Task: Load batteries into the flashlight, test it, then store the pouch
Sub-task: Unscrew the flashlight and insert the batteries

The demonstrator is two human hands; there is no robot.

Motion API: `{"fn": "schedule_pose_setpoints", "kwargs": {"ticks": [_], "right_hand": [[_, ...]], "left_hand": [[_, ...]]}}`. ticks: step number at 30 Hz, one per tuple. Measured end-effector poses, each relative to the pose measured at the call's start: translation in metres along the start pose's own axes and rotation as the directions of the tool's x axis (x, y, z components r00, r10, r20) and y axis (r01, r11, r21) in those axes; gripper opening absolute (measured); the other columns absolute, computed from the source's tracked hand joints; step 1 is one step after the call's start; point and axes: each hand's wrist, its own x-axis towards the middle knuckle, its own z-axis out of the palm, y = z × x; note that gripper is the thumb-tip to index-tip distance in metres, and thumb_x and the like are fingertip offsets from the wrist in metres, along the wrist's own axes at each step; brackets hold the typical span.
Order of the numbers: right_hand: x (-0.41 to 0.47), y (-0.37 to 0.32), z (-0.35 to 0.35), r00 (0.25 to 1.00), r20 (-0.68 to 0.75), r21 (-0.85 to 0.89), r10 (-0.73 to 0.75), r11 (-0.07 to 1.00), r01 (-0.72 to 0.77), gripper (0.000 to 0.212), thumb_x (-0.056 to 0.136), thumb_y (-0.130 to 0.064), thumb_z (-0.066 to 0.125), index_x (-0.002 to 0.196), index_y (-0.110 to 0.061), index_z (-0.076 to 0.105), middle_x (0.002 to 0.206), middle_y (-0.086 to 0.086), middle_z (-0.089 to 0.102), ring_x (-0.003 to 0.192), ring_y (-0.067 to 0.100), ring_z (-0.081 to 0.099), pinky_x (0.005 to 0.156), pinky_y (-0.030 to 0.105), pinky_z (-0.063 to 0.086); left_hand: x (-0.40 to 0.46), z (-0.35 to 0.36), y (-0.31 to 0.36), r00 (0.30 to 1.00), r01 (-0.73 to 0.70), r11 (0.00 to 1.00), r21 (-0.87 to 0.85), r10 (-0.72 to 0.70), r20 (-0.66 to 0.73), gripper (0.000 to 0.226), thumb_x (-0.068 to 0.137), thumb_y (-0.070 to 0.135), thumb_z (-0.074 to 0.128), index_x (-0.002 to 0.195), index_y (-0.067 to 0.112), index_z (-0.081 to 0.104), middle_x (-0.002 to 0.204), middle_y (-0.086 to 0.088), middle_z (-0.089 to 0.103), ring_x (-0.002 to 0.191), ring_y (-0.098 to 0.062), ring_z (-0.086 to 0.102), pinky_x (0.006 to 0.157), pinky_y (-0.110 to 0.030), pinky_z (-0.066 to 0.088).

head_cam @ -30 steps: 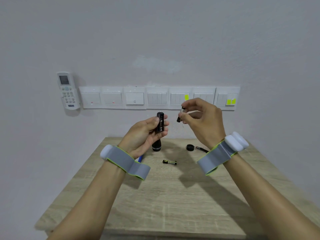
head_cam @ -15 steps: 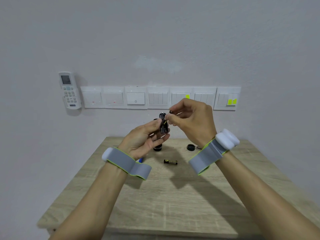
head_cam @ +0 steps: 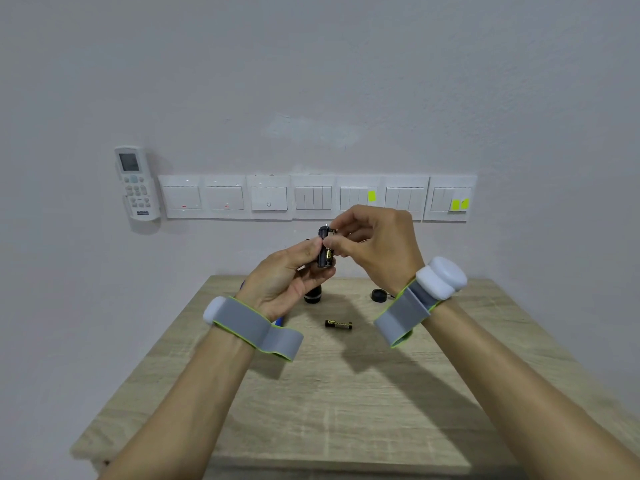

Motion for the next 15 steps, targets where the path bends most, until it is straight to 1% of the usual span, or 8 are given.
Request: {"fn": "schedule_pose_setpoints", "kwargs": {"ticks": [2,5,7,8,9,11,13,15], "right_hand": [[-0.002,0.001,0.000,0.999,-0.011,-0.012,-0.038,0.999,0.038,0.012,0.075,-0.012,0.080,0.084,-0.007,0.075,0.069,0.007,0.073,0.059,0.015,0.069,0.061,0.027,0.059],[-0.003,0.006,0.002,0.983,-0.033,-0.141,-0.181,0.975,0.175,0.005,0.079,-0.013,0.074,0.081,-0.011,0.078,0.070,0.001,0.073,0.063,0.011,0.065,0.057,0.023,0.055],[-0.006,0.013,0.004,0.956,0.010,-0.260,-0.292,0.923,0.285,0.013,0.080,-0.015,0.067,0.085,-0.013,0.078,0.070,-0.001,0.070,0.062,0.014,0.057,0.054,0.029,0.051],[-0.008,0.018,0.005,0.948,0.050,-0.321,-0.315,0.894,0.314,0.019,0.080,-0.018,0.062,0.090,-0.015,0.078,0.073,-0.002,0.068,0.065,0.015,0.052,0.056,0.030,0.048],[-0.012,0.022,0.007,0.947,0.082,-0.370,-0.311,0.873,0.318,0.027,0.079,-0.022,0.057,0.096,-0.017,0.077,0.077,-0.003,0.065,0.070,0.014,0.046,0.059,0.030,0.045],[-0.015,0.029,0.003,0.949,0.146,-0.415,-0.280,0.854,0.315,0.038,0.076,-0.024,0.050,0.104,-0.020,0.075,0.084,-0.005,0.060,0.078,0.011,0.041,0.065,0.032,0.044],[-0.012,0.034,-0.003,0.948,0.211,-0.362,-0.240,0.881,0.303,0.043,0.075,-0.020,0.049,0.110,-0.023,0.073,0.088,-0.007,0.055,0.077,0.012,0.043,0.069,0.030,0.046],[-0.008,0.035,-0.005,0.972,0.158,-0.270,-0.175,0.939,0.213,0.049,0.073,-0.011,0.053,0.117,-0.025,0.071,0.095,-0.006,0.054,0.071,0.013,0.045,0.068,0.012,0.039]], "left_hand": [[0.000,0.000,0.000,1.000,-0.016,1.000,0.004,0.016,0.005,0.022,0.095,0.012,0.053,0.106,-0.001,0.066,0.085,-0.006,0.067,0.076,-0.013,0.064,0.069,-0.025,0.057],[0.002,0.003,-0.001,1.000,-0.015,1.000,0.006,0.015,0.007,0.018,0.095,0.012,0.053,0.101,0.002,0.067,0.081,-0.004,0.067,0.075,-0.013,0.063,0.067,-0.025,0.058],[0.004,0.001,-0.003,1.000,-0.014,0.999,-0.036,0.014,0.011,0.018,0.094,0.012,0.054,0.102,0.002,0.068,0.086,-0.005,0.069,0.077,-0.013,0.065,0.073,-0.027,0.059],[0.004,0.001,-0.003,1.000,-0.018,0.999,-0.050,0.018,0.012,0.018,0.094,0.011,0.054,0.102,0.002,0.068,0.089,-0.006,0.069,0.080,-0.014,0.065,0.077,-0.029,0.060],[0.004,0.000,-0.003,1.000,-0.018,0.999,-0.045,0.018,0.008,0.018,0.094,0.011,0.054,0.102,0.002,0.068,0.091,-0.007,0.068,0.083,-0.015,0.064,0.078,-0.029,0.060],[0.004,0.000,-0.005,1.000,0.001,1.000,-0.029,-0.001,-0.008,0.018,0.094,0.012,0.055,0.101,0.001,0.067,0.091,-0.008,0.064,0.084,-0.017,0.060,0.073,-0.028,0.060],[0.002,0.001,-0.007,0.999,0.017,0.999,-0.040,-0.018,-0.037,0.016,0.095,0.012,0.054,0.099,0.002,0.066,0.088,-0.008,0.063,0.081,-0.017,0.060,0.067,-0.026,0.059],[0.002,0.003,-0.004,0.998,0.016,0.998,-0.058,-0.020,-0.064,0.014,0.095,0.011,0.054,0.098,0.003,0.065,0.088,-0.008,0.063,0.080,-0.017,0.060,0.065,-0.026,0.059]]}}
